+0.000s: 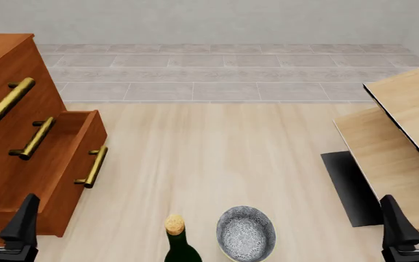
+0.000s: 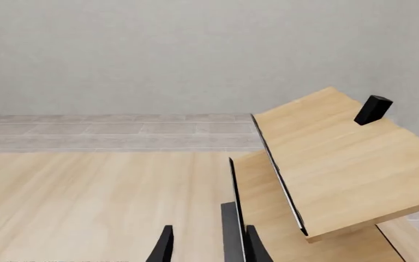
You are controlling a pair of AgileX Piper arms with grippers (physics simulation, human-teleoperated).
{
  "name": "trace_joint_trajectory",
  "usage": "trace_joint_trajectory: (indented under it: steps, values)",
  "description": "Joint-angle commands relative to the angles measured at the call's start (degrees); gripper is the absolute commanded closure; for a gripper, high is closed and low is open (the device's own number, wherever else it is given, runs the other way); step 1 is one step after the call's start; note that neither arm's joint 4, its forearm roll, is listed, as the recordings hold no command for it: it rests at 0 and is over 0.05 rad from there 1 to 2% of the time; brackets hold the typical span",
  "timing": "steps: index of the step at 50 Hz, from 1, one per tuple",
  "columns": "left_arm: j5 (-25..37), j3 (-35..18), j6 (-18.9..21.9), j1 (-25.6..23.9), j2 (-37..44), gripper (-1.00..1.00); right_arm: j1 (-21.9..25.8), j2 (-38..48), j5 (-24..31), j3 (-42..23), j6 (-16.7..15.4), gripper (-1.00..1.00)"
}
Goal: Close the bottom drawer of the cabinet.
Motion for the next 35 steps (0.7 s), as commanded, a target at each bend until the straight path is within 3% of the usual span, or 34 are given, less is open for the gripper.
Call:
trace_joint_trajectory:
  steps: [1, 12, 22, 35]
  values:
    - [1.04, -0.01, -0.13, -0.30, -0.89, -1.00, 0.80, 0.04, 0.39, -0.31, -0.27, -1.00]
    - [1.73, -1.02, -0.46, -0.86, -0.57, -1.00, 1.59, -0.04, 0.55, -0.70, -0.25, -1.00]
    - [-3.86, -3.26, -4.15, -4.68, 13.39, -1.00, 2.03, -0.04, 0.26, -0.46, -0.42, -1.00]
    - [-8.93, -3.93, -5.76, -8.01, 20.81, -1.00, 2.36, -0.05, 0.08, -0.46, -0.70, -1.00]
